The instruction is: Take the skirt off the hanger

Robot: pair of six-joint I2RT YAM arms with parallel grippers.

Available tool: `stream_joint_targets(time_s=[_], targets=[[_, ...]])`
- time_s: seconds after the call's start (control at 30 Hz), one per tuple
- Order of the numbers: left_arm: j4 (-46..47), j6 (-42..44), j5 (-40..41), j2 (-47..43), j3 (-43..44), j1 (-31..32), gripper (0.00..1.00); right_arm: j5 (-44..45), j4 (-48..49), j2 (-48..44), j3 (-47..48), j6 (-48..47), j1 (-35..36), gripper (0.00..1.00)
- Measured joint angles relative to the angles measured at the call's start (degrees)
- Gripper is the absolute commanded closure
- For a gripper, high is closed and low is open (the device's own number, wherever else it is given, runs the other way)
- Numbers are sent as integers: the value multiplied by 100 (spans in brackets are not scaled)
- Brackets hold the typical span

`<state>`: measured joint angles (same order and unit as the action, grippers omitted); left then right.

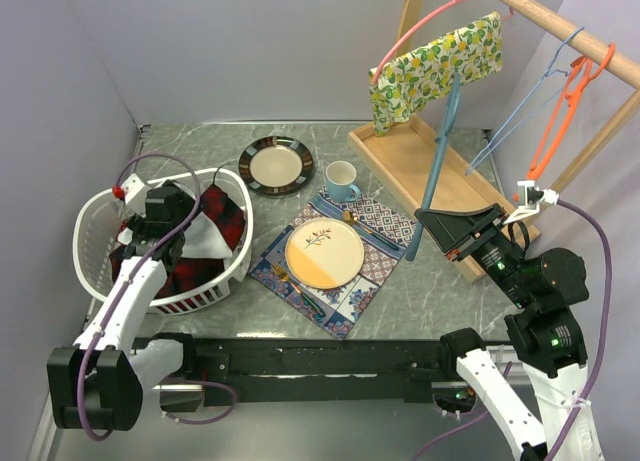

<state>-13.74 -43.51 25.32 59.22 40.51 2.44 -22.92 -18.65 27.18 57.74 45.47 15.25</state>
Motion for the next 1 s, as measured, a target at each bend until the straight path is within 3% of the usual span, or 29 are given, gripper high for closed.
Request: stream_joint_targets(time_s=[0.3,0.57,0.83,1.0], targets=[[-232,-1134,129,66,57,-343,1,15,4,0,0,83,0,100],[-1410,-1639,708,127,922,-424,1,107,22,13,0,184,0,100],[-2037,-1478,796,-136,1974,-461,1,435,129,214,20,304,0,100],[-1499,-472,-210,-437,2111,-472,1,857,216,656,223,317,0,100]])
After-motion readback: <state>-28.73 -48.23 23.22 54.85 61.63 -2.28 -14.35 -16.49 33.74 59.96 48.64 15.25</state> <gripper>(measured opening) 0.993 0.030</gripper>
